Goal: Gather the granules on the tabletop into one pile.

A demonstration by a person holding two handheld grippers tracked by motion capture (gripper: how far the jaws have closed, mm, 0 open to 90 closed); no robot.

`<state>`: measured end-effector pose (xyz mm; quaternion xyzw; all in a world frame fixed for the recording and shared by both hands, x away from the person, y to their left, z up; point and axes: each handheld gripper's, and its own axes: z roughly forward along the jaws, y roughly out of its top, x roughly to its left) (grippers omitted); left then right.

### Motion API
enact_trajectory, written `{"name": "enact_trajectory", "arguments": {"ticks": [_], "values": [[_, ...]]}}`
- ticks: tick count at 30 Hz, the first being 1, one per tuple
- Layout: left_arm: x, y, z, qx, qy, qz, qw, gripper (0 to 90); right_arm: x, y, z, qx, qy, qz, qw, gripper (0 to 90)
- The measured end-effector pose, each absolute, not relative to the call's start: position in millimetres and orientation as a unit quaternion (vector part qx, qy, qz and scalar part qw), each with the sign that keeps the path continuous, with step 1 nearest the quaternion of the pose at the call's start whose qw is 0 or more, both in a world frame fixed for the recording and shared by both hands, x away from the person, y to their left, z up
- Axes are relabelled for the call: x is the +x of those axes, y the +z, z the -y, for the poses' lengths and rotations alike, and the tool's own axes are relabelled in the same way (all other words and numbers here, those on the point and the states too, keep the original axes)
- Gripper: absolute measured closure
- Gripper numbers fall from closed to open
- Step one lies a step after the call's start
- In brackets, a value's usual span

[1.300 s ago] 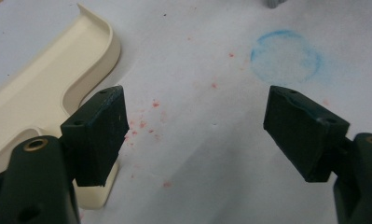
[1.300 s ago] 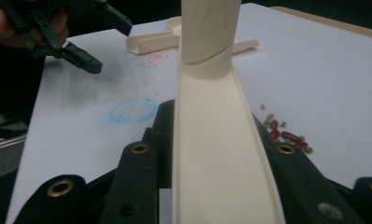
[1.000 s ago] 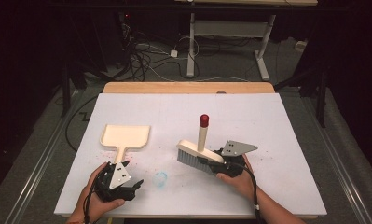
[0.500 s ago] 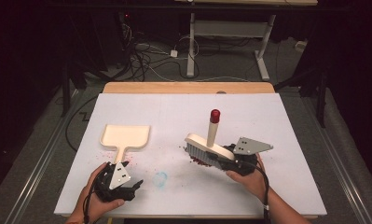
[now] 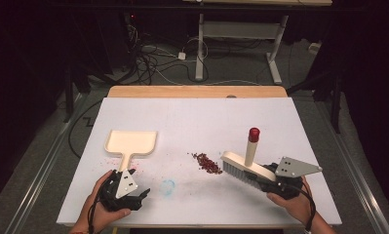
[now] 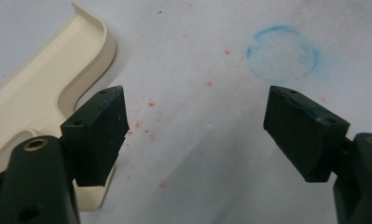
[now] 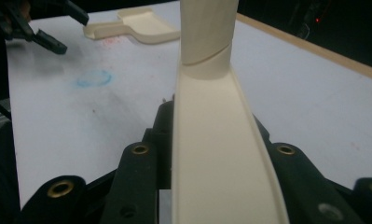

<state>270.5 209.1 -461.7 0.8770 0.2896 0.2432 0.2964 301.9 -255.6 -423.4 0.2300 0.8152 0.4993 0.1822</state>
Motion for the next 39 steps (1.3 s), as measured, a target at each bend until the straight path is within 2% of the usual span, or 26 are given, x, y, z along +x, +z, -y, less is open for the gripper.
{"name": "enact_trajectory", "arguments": {"ticks": [5,10,21,30,37,39], "values": [[270.9,-461.6,-206.6,0.88,0.243,-0.284,0.293,21.1,301.9,-439.6,263.2,0.248,0.483,-0.823,0.167,67.5],[272.0,-462.5,-206.0,0.881,0.241,-0.283,0.293,21.1,307.8,-445.6,253.2,0.251,0.496,-0.818,0.147,67.5],[271.6,-463.0,-207.7,0.881,0.239,-0.285,0.293,21.2,322.2,-446.7,218.1,0.239,0.495,-0.821,0.156,67.5],[271.2,-462.9,-207.6,0.88,0.239,-0.287,0.293,21.2,320.1,-423.6,224.4,0.27,0.5,-0.795,0.212,67.5],[271.6,-462.3,-206.1,0.879,0.239,-0.286,0.296,21.2,338.5,-414.4,177.9,0.247,0.503,-0.801,0.212,67.5],[272.0,-462.8,-206.6,0.881,0.238,-0.285,0.294,21.2,350.3,-416.3,162.1,0.244,0.498,-0.81,0.191,67.5]]}}
